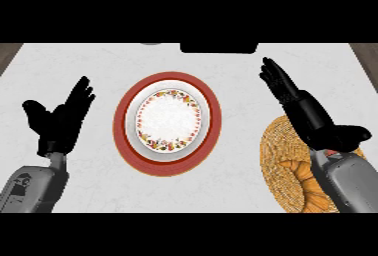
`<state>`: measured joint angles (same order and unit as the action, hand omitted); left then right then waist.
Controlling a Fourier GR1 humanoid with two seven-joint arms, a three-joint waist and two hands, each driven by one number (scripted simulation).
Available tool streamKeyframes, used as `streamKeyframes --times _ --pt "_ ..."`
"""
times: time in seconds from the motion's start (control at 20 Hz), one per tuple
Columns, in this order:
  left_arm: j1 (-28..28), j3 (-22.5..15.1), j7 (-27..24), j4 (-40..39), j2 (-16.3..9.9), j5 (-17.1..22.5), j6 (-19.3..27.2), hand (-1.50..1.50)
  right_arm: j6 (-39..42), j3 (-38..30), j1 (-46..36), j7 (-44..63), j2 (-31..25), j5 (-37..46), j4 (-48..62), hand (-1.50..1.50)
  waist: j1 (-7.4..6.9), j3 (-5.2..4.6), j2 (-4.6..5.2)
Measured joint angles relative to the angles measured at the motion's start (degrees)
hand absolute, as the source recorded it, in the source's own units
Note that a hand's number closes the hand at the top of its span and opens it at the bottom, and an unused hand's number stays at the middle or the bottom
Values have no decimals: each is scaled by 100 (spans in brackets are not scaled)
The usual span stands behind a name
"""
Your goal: Pick the sweet potato from the placemat and place it in the plate
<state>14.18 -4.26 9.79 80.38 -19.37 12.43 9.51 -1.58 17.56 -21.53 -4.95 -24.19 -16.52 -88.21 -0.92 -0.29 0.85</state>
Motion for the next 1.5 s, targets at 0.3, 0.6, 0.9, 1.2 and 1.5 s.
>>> streamKeyframes --times 0.3,0.6,0.9,1.2,1.5 --pt "-475 75 -516 58 -564 -564 23 0 23 -1384 354 185 254 -1714 96 -150 121 48 -100" --pt "-1295 22 -1151 162 -788 -958 91 0 -1141 -2655 1059 -143 -89 -1555 296 -150 211 32 -137" --pt "-1729 114 -1533 323 -832 -1082 48 0 -1447 -3346 2367 -491 310 -1866 -846 -150 209 29 -126" --pt "-1962 115 -1768 377 -699 -1260 90 0 -672 -3473 3283 141 -325 -1920 -1511 -150 179 25 -107" --pt "-1991 135 -1782 451 -705 -1283 23 0 17 -3447 3706 977 -1456 -1539 -1572 -150 122 24 -93"
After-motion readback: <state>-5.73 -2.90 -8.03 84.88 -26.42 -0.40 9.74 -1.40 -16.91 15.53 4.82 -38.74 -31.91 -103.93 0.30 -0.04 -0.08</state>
